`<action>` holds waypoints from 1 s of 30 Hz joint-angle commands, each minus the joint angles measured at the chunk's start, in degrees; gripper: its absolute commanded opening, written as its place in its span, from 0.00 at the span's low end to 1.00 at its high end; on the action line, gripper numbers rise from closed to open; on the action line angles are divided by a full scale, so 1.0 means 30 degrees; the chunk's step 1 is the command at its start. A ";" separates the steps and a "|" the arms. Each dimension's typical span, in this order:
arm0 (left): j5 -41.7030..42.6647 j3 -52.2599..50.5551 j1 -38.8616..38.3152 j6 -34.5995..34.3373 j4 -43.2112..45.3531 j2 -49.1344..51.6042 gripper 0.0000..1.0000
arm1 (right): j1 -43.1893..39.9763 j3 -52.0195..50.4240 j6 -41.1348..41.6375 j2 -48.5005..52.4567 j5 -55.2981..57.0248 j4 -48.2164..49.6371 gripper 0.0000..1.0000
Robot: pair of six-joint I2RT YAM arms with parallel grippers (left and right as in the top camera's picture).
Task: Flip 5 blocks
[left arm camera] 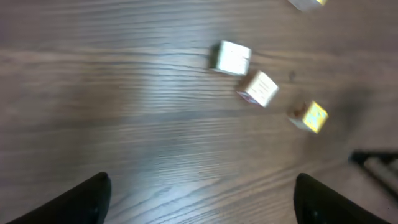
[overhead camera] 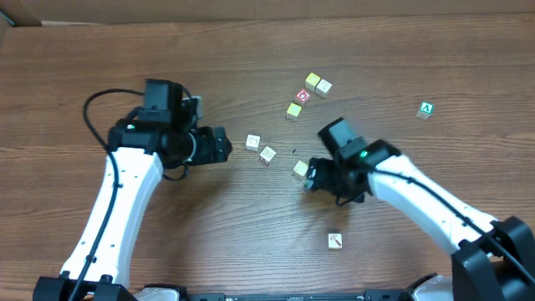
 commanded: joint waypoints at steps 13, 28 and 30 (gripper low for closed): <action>-0.0423 0.0590 -0.7548 0.3089 0.3752 0.6033 0.83 | -0.4029 0.8648 -0.3395 -0.1297 0.0430 -0.8488 0.92; -0.1792 0.1705 -0.9945 0.3978 0.6229 0.9034 0.69 | -0.4014 0.8648 -0.3410 -0.1494 0.0401 -0.9500 0.91; -0.1858 0.1719 -0.9945 0.3978 0.6521 0.9238 0.66 | -0.4014 0.8648 -0.3453 -0.1494 0.0335 -0.9551 0.91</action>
